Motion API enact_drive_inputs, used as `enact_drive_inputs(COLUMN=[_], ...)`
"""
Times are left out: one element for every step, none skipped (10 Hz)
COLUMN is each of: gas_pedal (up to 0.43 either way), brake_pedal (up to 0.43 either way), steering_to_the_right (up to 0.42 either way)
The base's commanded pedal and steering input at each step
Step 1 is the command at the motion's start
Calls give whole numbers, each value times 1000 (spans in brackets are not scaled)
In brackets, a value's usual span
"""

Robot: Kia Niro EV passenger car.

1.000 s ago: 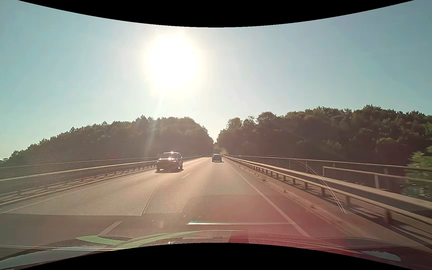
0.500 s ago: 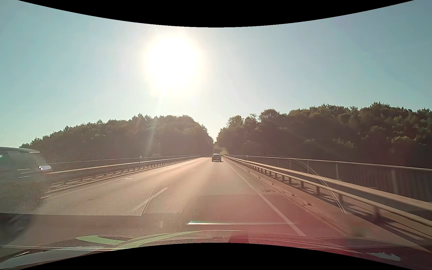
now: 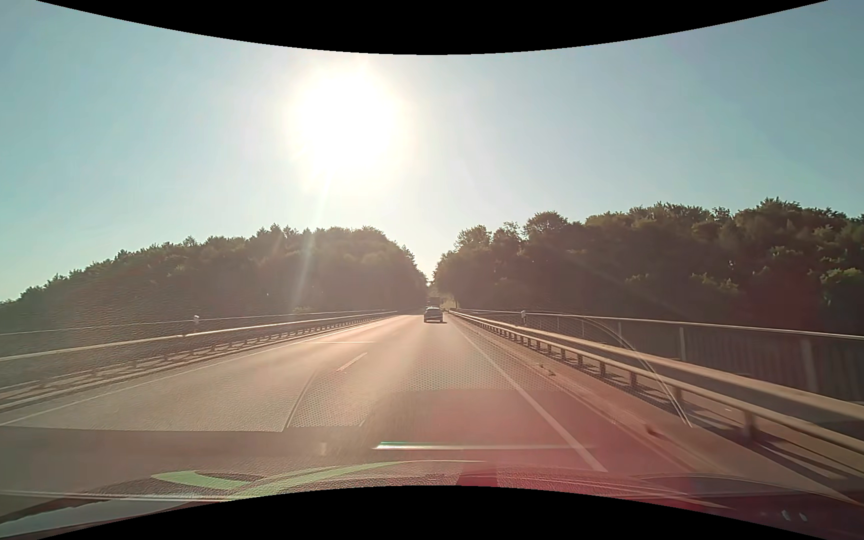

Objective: Follow the waypoints while adhering to traffic rules and regulations

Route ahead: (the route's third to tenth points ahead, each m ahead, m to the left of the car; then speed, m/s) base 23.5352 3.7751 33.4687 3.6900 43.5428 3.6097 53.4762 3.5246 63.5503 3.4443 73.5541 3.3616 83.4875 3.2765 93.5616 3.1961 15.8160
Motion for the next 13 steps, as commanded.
enact_drive_inputs(gas_pedal=[169,169,169,177,209,220,260,268,280,287,287,287,299], brake_pedal=[0,0,0,0,0,0,0,0,0,0,0,0,0], steering_to_the_right=[-3,-3,-3,-3,-3,-3,-3,-3,-3,-3,-3,-3,-3])
